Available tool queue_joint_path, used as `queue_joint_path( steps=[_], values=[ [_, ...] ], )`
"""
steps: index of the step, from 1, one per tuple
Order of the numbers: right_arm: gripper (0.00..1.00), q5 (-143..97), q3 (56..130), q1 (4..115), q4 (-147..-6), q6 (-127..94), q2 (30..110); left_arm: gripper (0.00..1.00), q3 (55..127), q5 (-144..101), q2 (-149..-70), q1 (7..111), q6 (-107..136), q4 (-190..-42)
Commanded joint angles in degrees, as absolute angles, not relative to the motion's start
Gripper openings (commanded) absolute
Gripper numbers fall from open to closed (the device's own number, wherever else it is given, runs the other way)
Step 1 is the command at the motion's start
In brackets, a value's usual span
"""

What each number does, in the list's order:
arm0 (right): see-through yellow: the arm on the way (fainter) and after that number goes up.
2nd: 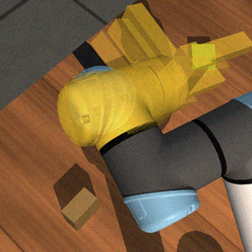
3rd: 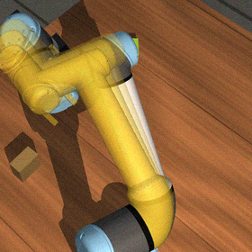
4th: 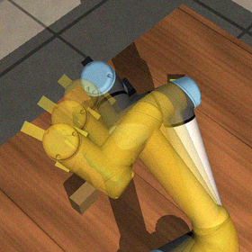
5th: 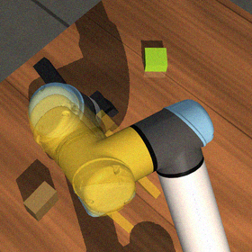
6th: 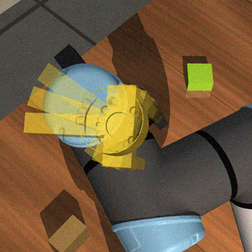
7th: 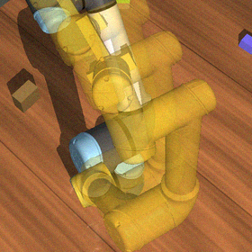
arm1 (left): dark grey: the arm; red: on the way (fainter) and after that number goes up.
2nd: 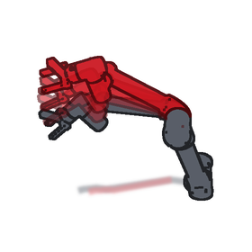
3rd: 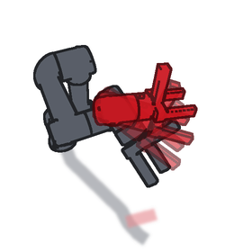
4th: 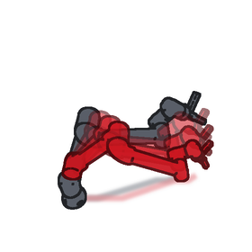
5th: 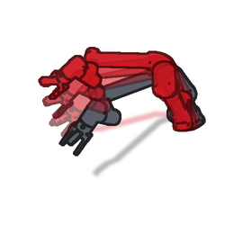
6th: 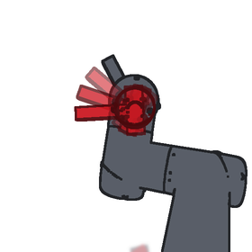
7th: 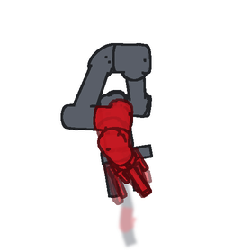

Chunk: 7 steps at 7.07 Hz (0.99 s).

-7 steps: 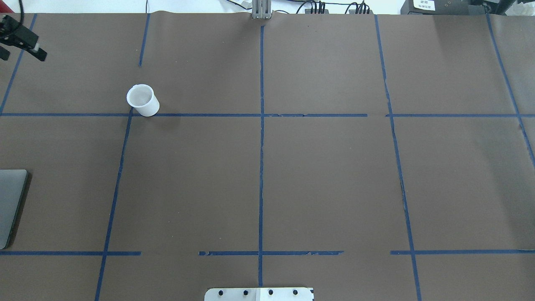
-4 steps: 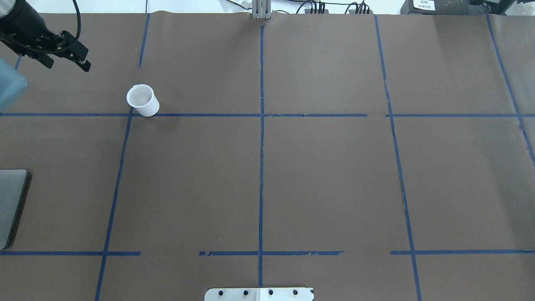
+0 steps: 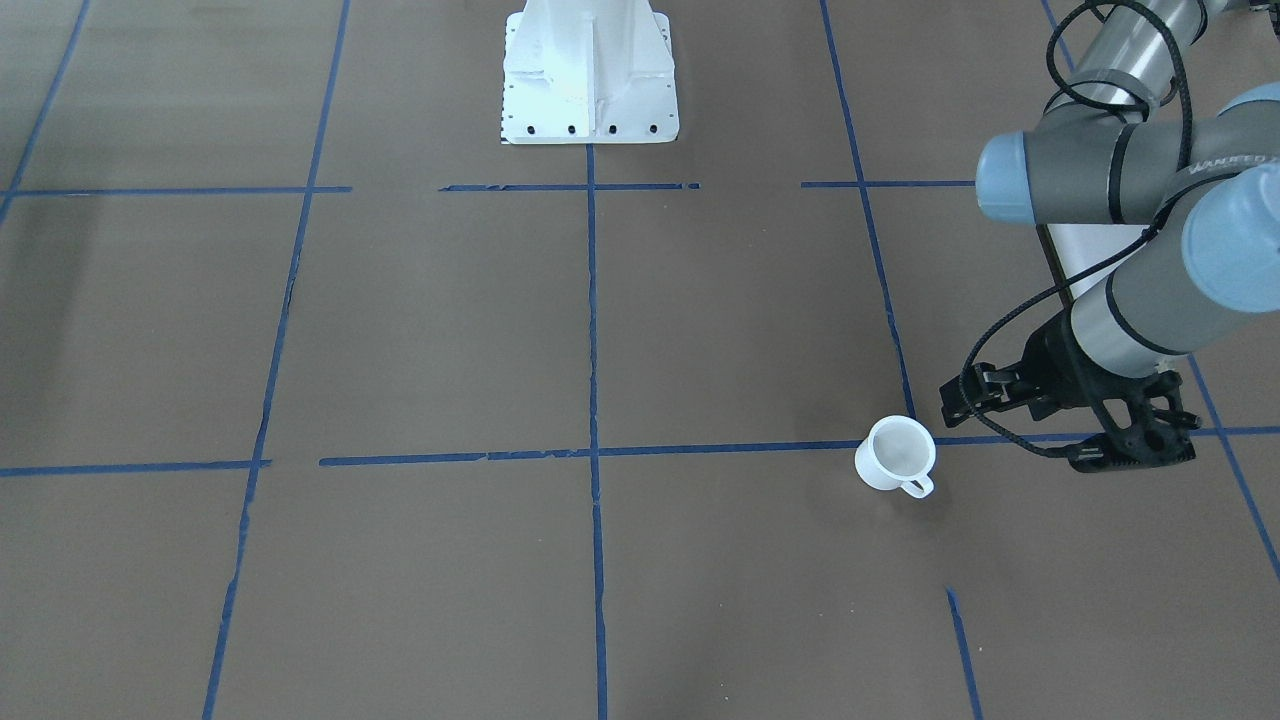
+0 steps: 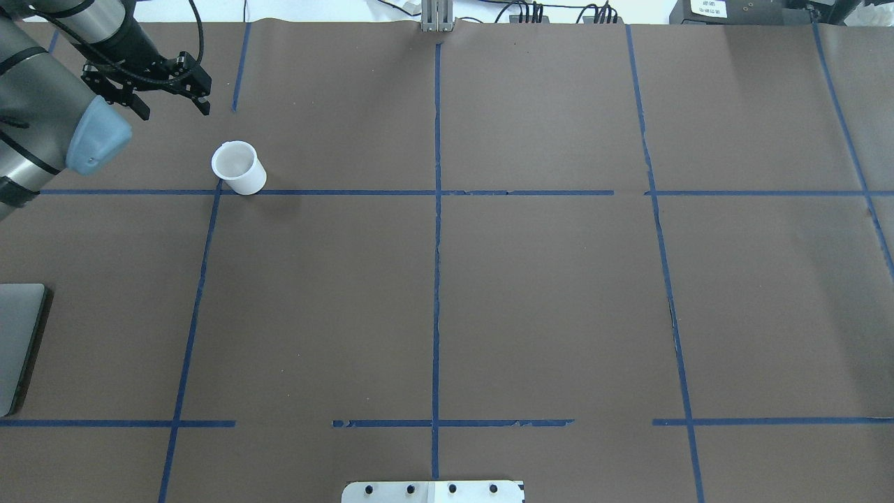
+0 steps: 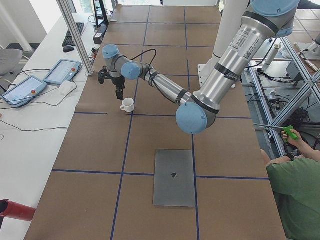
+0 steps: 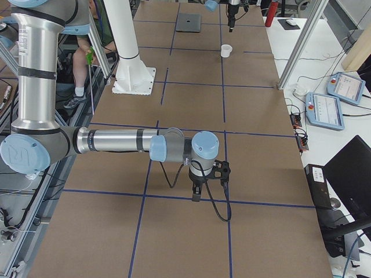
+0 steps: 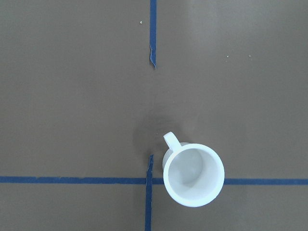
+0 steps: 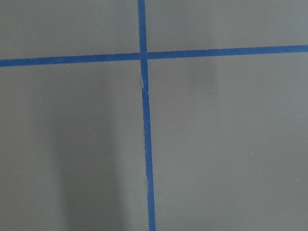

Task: Place cup on laptop
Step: 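Move the left gripper over the small white cup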

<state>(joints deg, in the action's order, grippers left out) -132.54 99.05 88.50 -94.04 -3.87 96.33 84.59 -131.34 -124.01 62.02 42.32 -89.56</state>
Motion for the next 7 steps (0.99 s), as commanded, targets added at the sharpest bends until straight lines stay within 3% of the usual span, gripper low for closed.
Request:
queue_joint_path(
  steps=[1,3,7],
  values=[
    [1.00,-132.5,99.1,88.5,-94.0,-3.9,96.3,1.00,74.0,-131.3,-130.0,60.8,46.7,-94.0],
    [1.00,-132.5,99.1,88.5,-94.0,-3.9,96.3,1.00,64.8,-130.9,-131.1,59.6,50.7,-106.2],
    [1.00,-132.5,99.1,88.5,-94.0,-3.9,96.3,1.00,64.4,-128.2,-129.9,55.7,51.5,-106.9]
  ],
)
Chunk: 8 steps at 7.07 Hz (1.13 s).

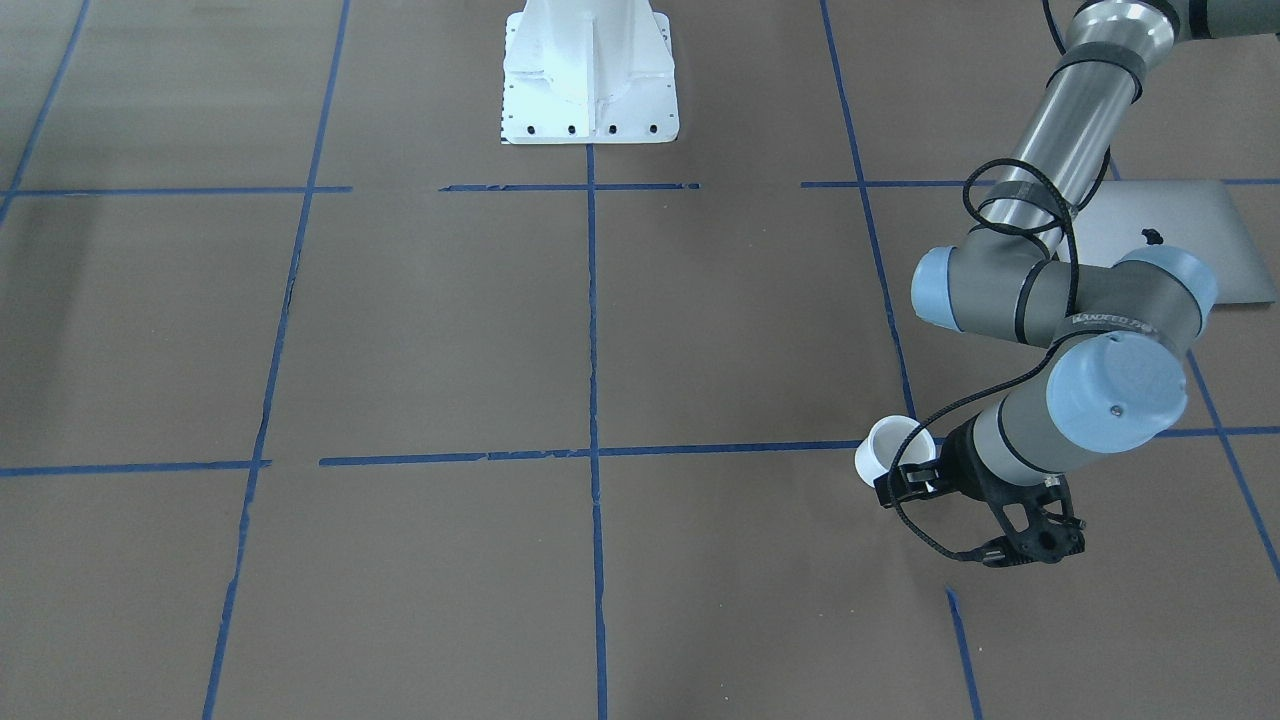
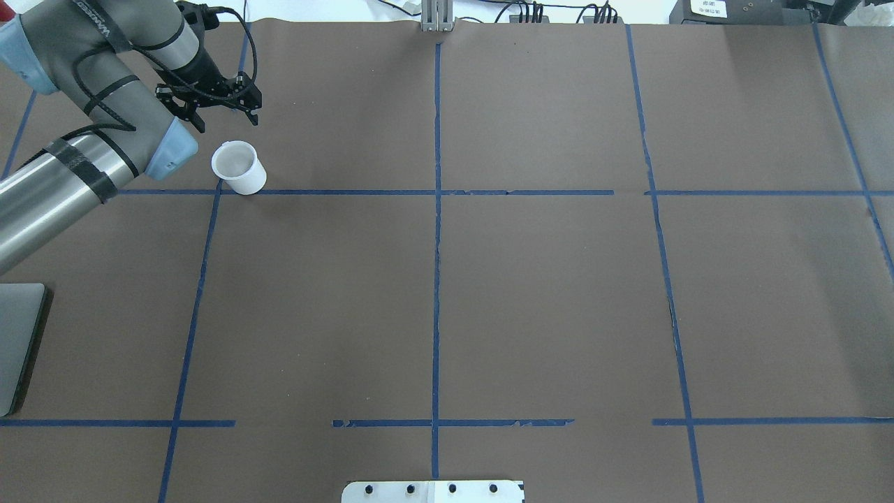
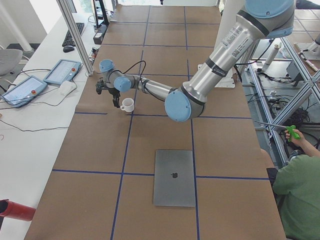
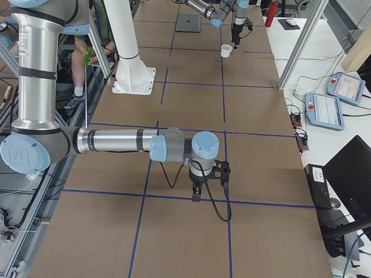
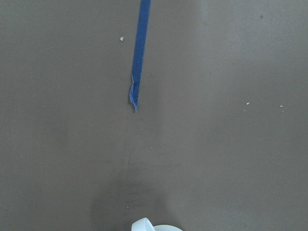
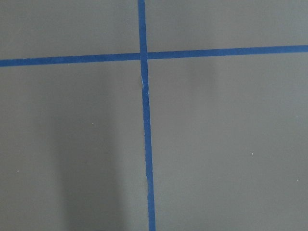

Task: Place cup on laptop
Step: 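Move the left gripper over the small white cup, then lower the left gripper onto the white cup and close it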

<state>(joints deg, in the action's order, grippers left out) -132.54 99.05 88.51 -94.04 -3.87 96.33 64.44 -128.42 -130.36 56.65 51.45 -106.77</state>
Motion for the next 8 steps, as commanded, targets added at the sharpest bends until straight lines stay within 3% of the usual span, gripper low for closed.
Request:
queue_joint_path(
  steps=[1,6,8],
  values=[
    [1.00,-132.5,99.1,88.5,-94.0,-3.9,96.3,1.00,64.4,-128.2,-129.8,55.5,51.5,-106.9],
    [1.00,-132.5,99.1,88.5,-94.0,-3.9,96.3,1.00,62.3,-128.1,-129.0,55.5,51.7,-110.3],
    [1.00,-132.5,99.1,88.5,-94.0,-3.9,96.3,0.86,62.2,-128.1,-129.0,54.7,51.8,-110.8]
  ],
)
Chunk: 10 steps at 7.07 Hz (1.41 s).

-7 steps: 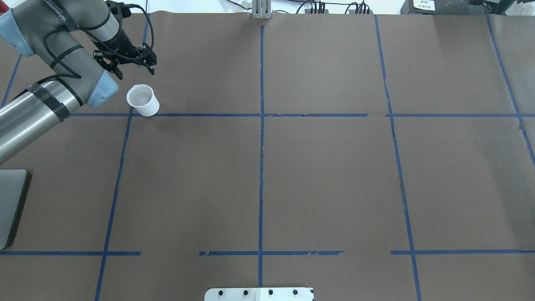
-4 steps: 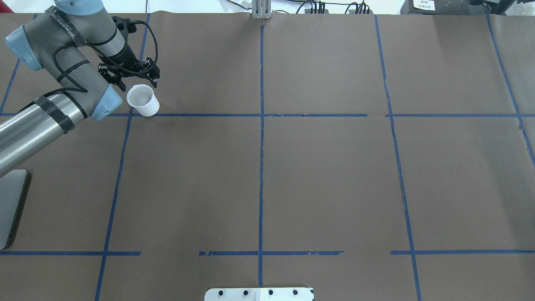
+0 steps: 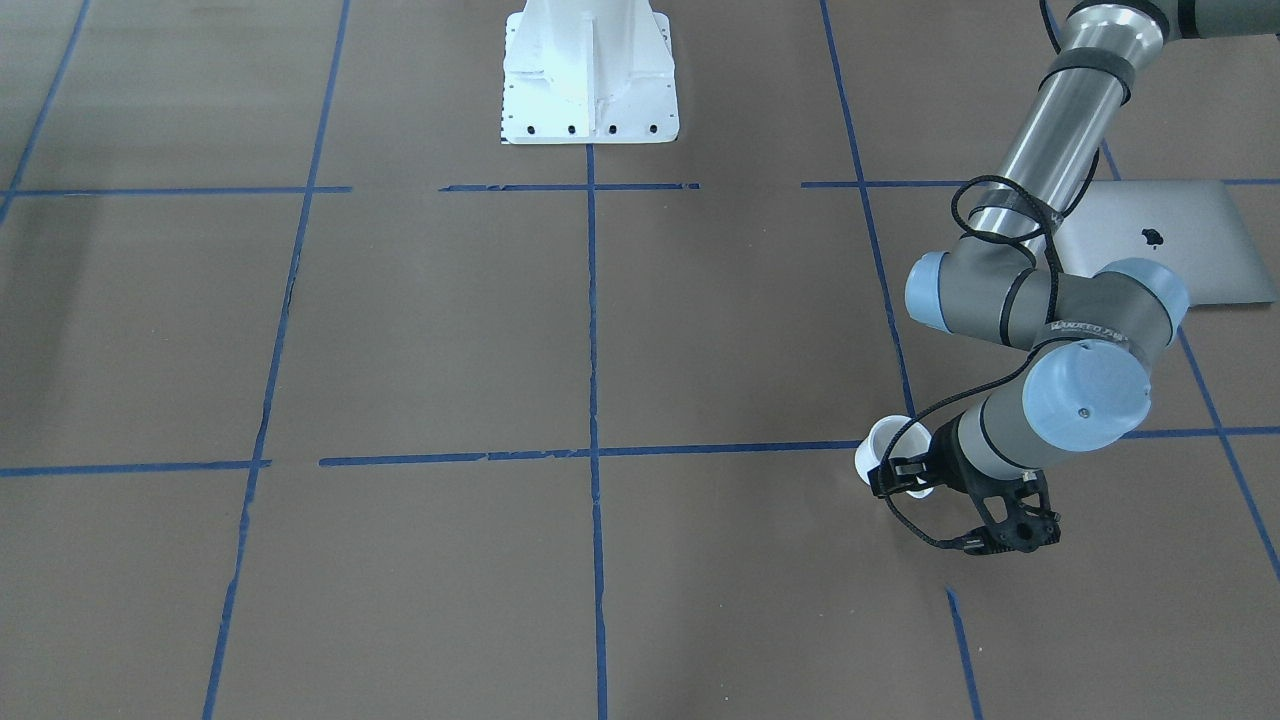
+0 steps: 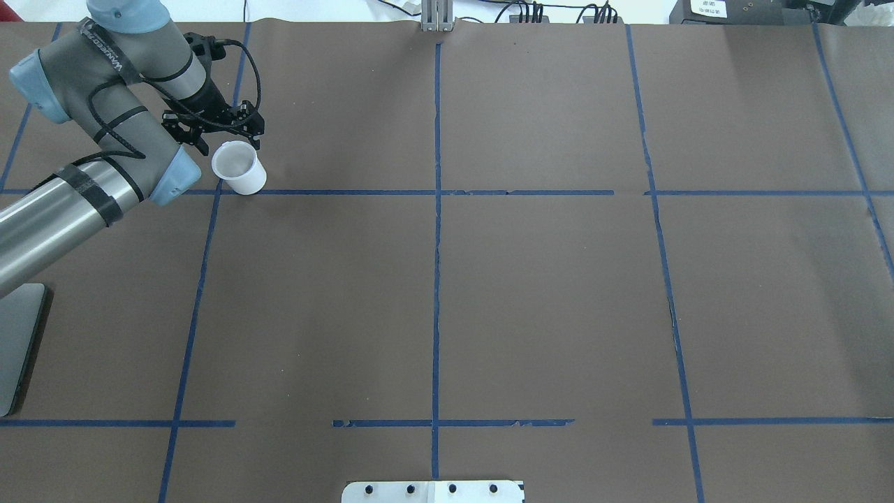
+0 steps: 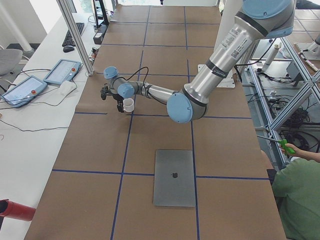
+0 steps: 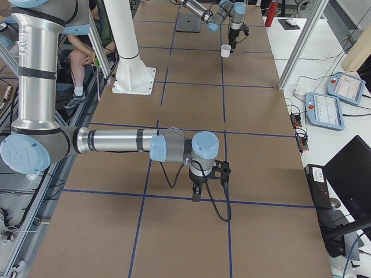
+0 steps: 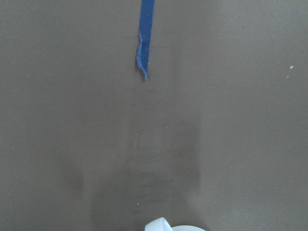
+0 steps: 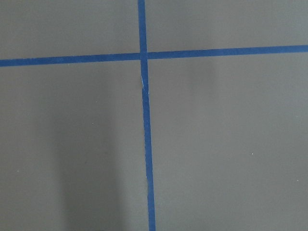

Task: Place cup on laptop
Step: 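Lower the left gripper onto the white cup and close it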

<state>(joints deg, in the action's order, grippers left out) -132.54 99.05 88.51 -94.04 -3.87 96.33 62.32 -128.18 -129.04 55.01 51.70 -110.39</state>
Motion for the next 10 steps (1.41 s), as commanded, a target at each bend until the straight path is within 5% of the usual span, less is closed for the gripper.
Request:
queue_joint_path(
  steps=[1,3,6,10],
  values=[
    [1.00,-132.5,99.1,88.5,-94.0,-3.9,96.3,0.83,62.2,-128.2,-128.9,54.6,51.8,-110.9],
    [1.00,-132.5,99.1,88.5,-94.0,-3.9,96.3,0.64,62.2,-128.2,-128.9,54.5,51.8,-110.8],
    [1.00,-132.5,99.1,88.5,-94.0,-3.9,96.3,0.00,62.4,-128.2,-129.0,54.5,51.7,-110.9],
    [1.00,-132.5,99.1,88.5,-94.0,-3.9,96.3,0.00,68.5,-130.2,-129.0,60.5,50.8,-104.3]
  ],
)
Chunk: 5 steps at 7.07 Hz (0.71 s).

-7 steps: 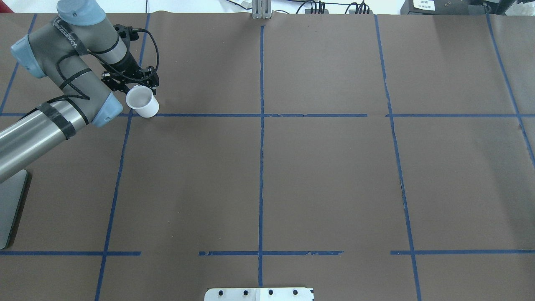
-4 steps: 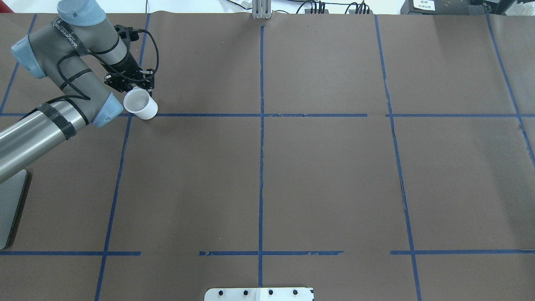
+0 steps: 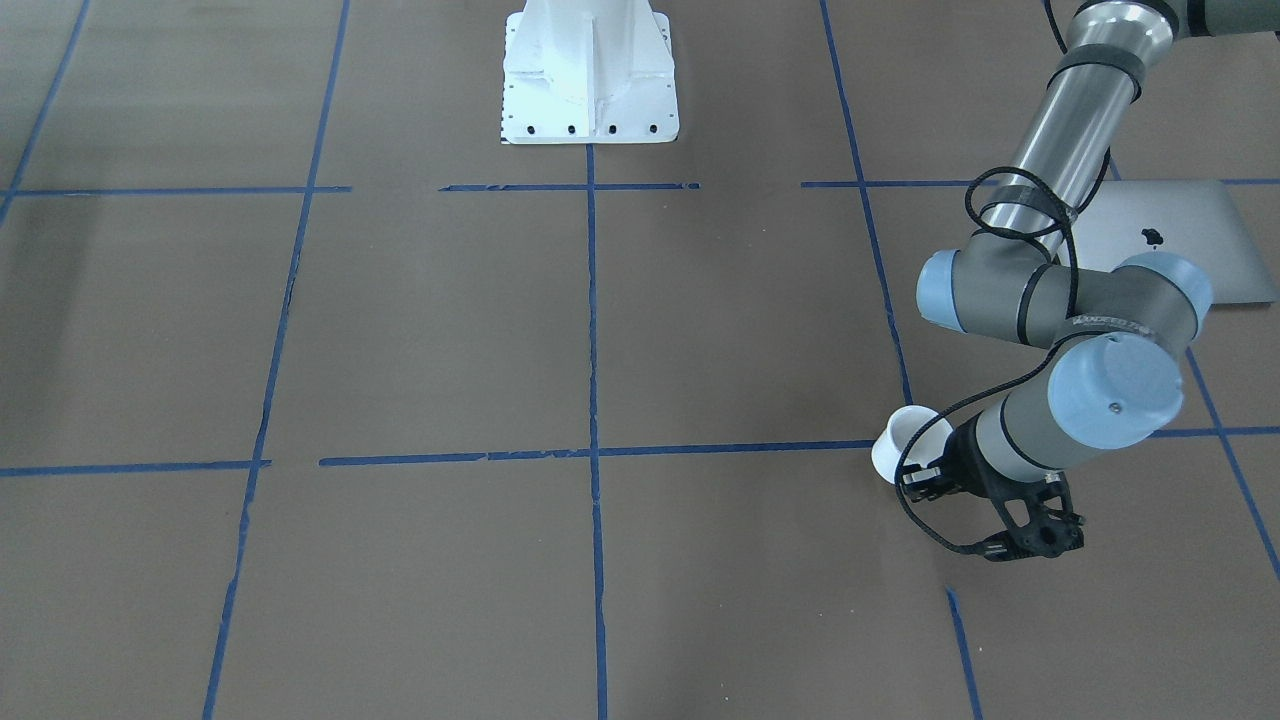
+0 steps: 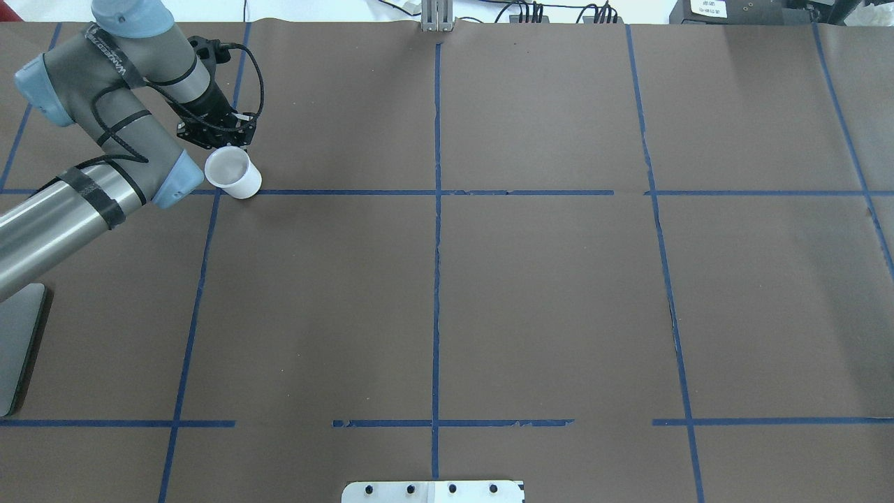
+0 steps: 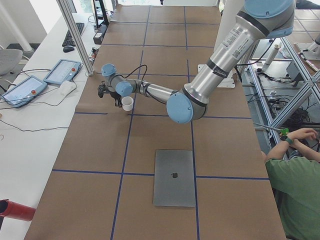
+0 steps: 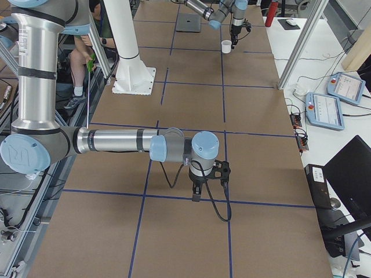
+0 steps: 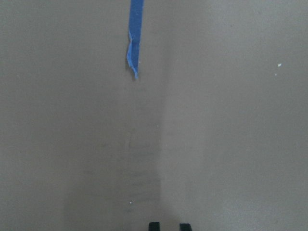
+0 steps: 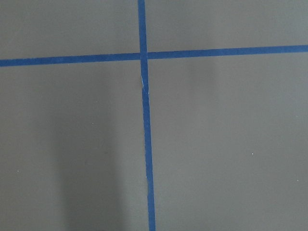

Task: Place cup on laptop
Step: 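Lift the cup with the left gripper and carry it toward the laptop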

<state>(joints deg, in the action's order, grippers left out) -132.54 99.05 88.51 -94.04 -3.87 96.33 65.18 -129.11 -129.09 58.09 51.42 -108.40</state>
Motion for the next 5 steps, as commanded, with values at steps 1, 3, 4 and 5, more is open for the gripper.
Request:
queue_joint_path(
  steps=[1,3,4,5],
  values=[
    [1.00,-132.5,99.1,88.5,-94.0,-3.9,96.3,0.00,74.8,-130.1,-126.4,61.3,50.7,-101.2],
    [1.00,-132.5,99.1,88.5,-94.0,-3.9,96.3,0.00,86.9,-130.2,-119.2,66.6,40.2,-92.4],
    [1.00,-132.5,99.1,88.5,-94.0,-3.9,96.3,0.00,91.3,-129.8,-117.3,68.5,33.5,-84.5],
    [1.00,-132.5,99.1,88.5,-94.0,-3.9,96.3,0.00,96.7,-129.9,-111.8,69.9,31.8,-82.5]
  ],
)
